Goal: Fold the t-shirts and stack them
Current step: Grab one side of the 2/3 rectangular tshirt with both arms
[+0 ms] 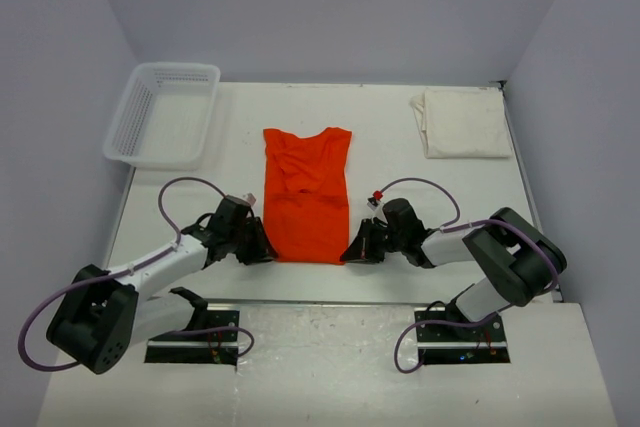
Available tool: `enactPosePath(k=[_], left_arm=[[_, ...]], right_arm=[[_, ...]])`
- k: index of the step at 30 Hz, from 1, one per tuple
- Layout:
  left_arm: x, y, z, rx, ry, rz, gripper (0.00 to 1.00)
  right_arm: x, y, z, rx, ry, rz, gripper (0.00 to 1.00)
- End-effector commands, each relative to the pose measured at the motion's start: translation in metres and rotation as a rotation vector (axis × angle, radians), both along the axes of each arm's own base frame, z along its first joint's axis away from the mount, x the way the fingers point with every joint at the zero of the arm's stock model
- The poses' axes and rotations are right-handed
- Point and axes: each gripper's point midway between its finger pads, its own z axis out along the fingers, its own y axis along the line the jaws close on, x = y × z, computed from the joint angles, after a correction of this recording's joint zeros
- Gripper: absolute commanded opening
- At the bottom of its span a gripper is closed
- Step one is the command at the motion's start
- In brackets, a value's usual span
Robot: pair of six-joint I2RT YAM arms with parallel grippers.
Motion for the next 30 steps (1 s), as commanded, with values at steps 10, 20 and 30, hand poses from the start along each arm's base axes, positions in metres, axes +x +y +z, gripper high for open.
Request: enactPosePath(k=[10,20,30], left_arm=[[-0.008,0.032,0.001,0.149,0.016,0.065,0.49],[-0.011,0.035,-0.02,0.17,0.048,0.067,0.45],[-0.014,0.043,-0.013,0.188,0.047,0.088,0.0]], right_arm=[[-0.01,-0.017,-0.028,-0.11,0.036,-0.01,0.0],[-0.012,-0.02,-0.028,-0.116,0.026,-0.014,0.0],[-0.011,-0.02,-0.027,-0.118,0.026,-0.013,0.0]])
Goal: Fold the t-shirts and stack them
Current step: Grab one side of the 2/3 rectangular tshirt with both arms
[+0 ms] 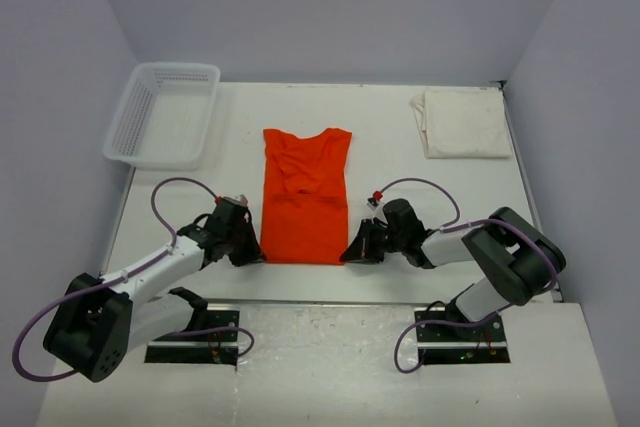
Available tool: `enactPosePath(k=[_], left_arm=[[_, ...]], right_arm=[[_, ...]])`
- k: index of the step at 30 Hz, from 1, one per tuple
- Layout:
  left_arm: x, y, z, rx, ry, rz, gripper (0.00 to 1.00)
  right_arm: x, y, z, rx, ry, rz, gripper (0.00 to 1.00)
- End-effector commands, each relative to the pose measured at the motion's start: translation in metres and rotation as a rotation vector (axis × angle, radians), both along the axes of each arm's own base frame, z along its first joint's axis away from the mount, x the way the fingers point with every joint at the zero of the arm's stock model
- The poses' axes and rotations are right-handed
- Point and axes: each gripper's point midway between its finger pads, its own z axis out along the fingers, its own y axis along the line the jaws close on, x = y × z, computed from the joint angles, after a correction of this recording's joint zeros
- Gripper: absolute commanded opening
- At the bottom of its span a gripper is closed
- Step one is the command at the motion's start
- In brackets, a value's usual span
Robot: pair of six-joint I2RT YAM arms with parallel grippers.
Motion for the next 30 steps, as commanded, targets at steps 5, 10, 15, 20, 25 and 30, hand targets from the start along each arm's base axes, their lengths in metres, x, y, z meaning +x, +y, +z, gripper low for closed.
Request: enactPosePath(k=[5,10,15,20,25,30], left_arm=[[-0.009,0.012,-0.006,0.055,0.018,-0.031,0.0],[-0.016,0.005,-0.005,0.03,0.018,-0.077,0.0],[-0.027,-0.007,0.006,-0.054,0.001,-0.122,0.0],[-0.036,-0.015,0.033,-0.131,-0.05,-0.147,0.0],[-0.047,-0.02,0.071,-0.216,-0.127,-0.165,0.0],[-0.055,-0.016,0.083,-0.226,-0.133,-0.167,0.0]], right_arm=[[-0.009,-0.024,-0.028,-0.154,0.014,-0.008,0.0],[-0.011,-0.033,-0.024,-0.204,-0.018,-0.018,0.0],[-0.014,-0.03,0.004,-0.223,-0.09,-0.005,0.0],[-0.028,-0.019,0.035,-0.202,-0.143,0.03,0.0],[-0.048,-0.017,0.057,-0.209,-0.167,0.056,0.0],[-0.054,-0.02,0.063,-0.234,-0.176,0.046,0.0]])
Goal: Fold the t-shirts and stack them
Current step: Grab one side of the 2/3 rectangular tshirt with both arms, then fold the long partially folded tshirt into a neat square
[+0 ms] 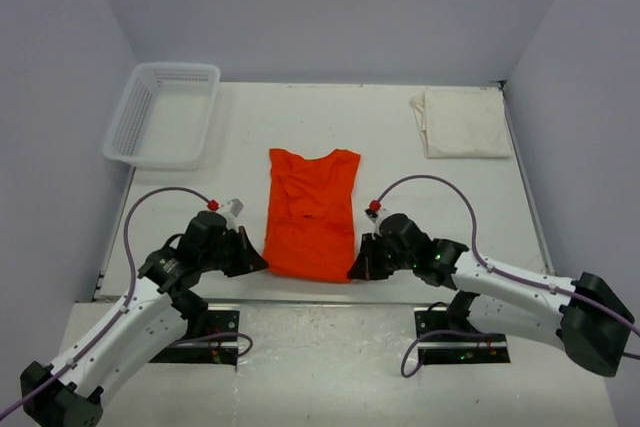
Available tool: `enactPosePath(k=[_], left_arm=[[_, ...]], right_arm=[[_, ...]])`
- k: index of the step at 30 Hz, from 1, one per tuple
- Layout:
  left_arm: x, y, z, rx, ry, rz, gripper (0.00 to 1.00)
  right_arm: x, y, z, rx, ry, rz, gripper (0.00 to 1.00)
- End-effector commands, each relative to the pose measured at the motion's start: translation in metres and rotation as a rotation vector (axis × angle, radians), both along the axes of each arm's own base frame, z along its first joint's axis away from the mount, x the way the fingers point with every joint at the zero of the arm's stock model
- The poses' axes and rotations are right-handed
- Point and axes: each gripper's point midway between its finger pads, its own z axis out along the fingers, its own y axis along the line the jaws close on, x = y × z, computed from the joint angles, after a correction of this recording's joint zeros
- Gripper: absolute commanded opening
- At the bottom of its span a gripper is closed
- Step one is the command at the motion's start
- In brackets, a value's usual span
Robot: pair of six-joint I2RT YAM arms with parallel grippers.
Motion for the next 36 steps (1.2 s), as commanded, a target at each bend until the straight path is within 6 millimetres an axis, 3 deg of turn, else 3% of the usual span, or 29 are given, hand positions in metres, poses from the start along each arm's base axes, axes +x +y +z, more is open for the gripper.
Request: enactPosePath(k=[1,3,4,6,7,9,10,12,13,19,20,21,22,23,25,26,28,29,30,31,32,33,34,36], left_arm=[[-0.009,-0.001,0.014,-0.016,0.03,-0.011,0.0],[-0.004,-0.001,0.02,-0.011,0.01,-0.002,0.0],[0.003,-0.002,0.027,-0.007,-0.011,0.001,0.0],[0.021,-0.002,0.035,0.031,-0.069,0.009,0.0],[0.035,-0.005,0.043,0.057,-0.079,0.017,0.0],[0.062,-0.008,0.057,0.097,-0.143,0.026,0.0],[0.082,-0.016,0.072,0.109,-0.165,0.037,0.0],[0.108,-0.02,0.089,0.135,-0.224,0.052,0.0],[0.128,-0.026,0.103,0.153,-0.242,0.07,0.0],[0.203,-0.035,0.131,0.241,-0.307,0.1,0.0],[0.214,-0.032,0.134,0.24,-0.317,0.112,0.0],[0.226,-0.03,0.125,0.264,-0.305,0.112,0.0],[0.237,-0.029,0.13,0.264,-0.314,0.124,0.0],[0.248,-0.019,0.126,0.278,-0.301,0.147,0.0],[0.27,-0.013,0.107,0.302,-0.264,0.151,0.0],[0.279,-0.008,0.1,0.295,-0.244,0.151,0.0],[0.302,-0.002,0.07,0.344,-0.196,0.16,0.0],[0.315,0.003,0.063,0.331,-0.193,0.158,0.01],[0.33,0.006,0.054,0.346,-0.197,0.168,0.13],[0.354,0.004,0.036,0.359,-0.186,0.154,0.18],[0.367,0.001,0.033,0.32,-0.177,0.117,0.21],[0.38,-0.001,0.027,0.333,-0.194,0.076,0.24],[0.412,-0.008,0.026,0.336,-0.246,0.068,0.27],[0.449,-0.01,0.044,0.309,-0.363,0.06,0.41]], right_arm=[[0.006,-0.006,0.009,-0.057,-0.018,-0.054,0.0],[0.013,-0.01,0.012,-0.092,-0.039,-0.076,0.0],[0.021,-0.006,0.024,-0.09,-0.067,-0.092,0.0],[0.029,-0.008,0.026,-0.145,-0.084,-0.09,0.0],[0.048,-0.004,0.045,-0.148,-0.14,-0.109,0.0],[0.065,-0.001,0.045,-0.195,-0.143,-0.105,0.0],[0.086,0.002,0.063,-0.181,-0.179,-0.12,0.0],[0.105,0.004,0.073,-0.187,-0.187,-0.125,0.0],[0.126,0.006,0.083,-0.186,-0.198,-0.149,0.0],[0.188,0.009,0.109,-0.208,-0.223,-0.148,0.0],[0.194,0.01,0.102,-0.219,-0.201,-0.135,0.0],[0.204,0.005,0.1,-0.224,-0.196,-0.152,0.0],[0.214,0.006,0.107,-0.213,-0.21,-0.148,0.0],[0.222,0.005,0.094,-0.234,-0.179,-0.148,0.0],[0.245,0.0,0.095,-0.215,-0.166,-0.158,0.0],[0.254,-0.002,0.077,-0.232,-0.124,-0.156,0.0],[0.279,-0.007,0.075,-0.211,-0.115,-0.173,0.0],[0.288,-0.009,0.053,-0.235,-0.077,-0.174,0.0],[0.297,-0.01,0.045,-0.235,-0.061,-0.172,0.0],[0.318,-0.016,0.051,-0.226,-0.074,-0.191,0.0],[0.328,-0.018,0.046,-0.226,-0.066,-0.183,0.0],[0.336,-0.021,0.023,-0.242,-0.031,-0.176,0.0],[0.362,-0.028,0.029,-0.243,-0.076,-0.214,0.0],[0.381,-0.036,0.019,-0.242,-0.06,-0.201,0.0]])
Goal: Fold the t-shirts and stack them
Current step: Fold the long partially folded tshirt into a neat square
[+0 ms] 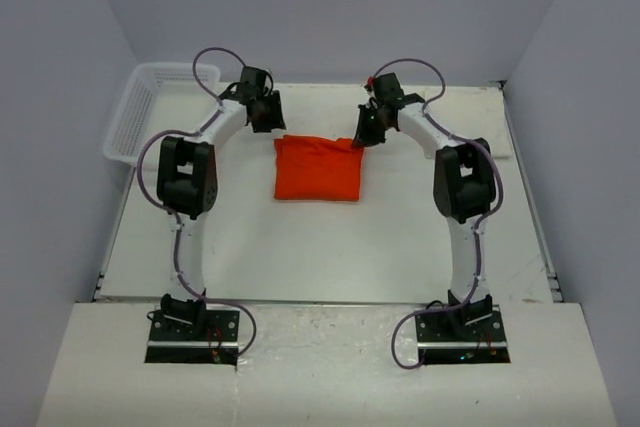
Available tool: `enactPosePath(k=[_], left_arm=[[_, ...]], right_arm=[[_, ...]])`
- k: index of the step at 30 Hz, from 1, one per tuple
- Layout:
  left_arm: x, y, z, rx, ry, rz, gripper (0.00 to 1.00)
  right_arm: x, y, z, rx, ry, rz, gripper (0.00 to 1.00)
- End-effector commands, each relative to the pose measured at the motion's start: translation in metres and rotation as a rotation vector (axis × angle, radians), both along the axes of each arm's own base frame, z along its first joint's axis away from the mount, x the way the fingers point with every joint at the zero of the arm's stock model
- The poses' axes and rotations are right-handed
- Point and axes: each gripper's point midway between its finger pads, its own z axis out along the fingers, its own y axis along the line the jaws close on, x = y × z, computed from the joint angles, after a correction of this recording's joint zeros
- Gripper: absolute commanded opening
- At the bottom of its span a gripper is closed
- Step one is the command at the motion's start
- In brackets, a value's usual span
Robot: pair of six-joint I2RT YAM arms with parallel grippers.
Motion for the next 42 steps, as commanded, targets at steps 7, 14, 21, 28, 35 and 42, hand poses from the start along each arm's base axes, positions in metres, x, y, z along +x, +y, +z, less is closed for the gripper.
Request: enactPosePath(k=[7,14,21,28,35,42], left_arm=[[0.061,-0.015,0.137,0.016,-0.505,-0.105,0.61],[-0.007,-0.041,0.144,-0.101,-0.449,-0.161,0.47],[-0.055,-0.126,0.11,-0.532,-0.373,-0.556,0.0],[-0.044,-0.167,0.088,-0.814,-0.306,-0.73,0.0],[-0.019,-0.188,0.047,-0.914,-0.216,-0.721,0.0],[0.011,-0.176,-0.007,-0.814,-0.134,-0.612,0.0]], right_arm=[[0.074,-0.029,0.048,-0.057,-0.186,0.039,0.52],[0.042,-0.041,0.106,-0.045,-0.251,0.036,0.43],[0.001,0.025,0.073,0.382,-0.028,0.169,0.0],[-0.034,0.049,0.053,0.636,0.111,0.255,0.0],[-0.049,0.045,0.02,0.618,0.216,0.186,0.0],[-0.057,0.022,-0.027,0.413,0.292,0.02,0.0]])
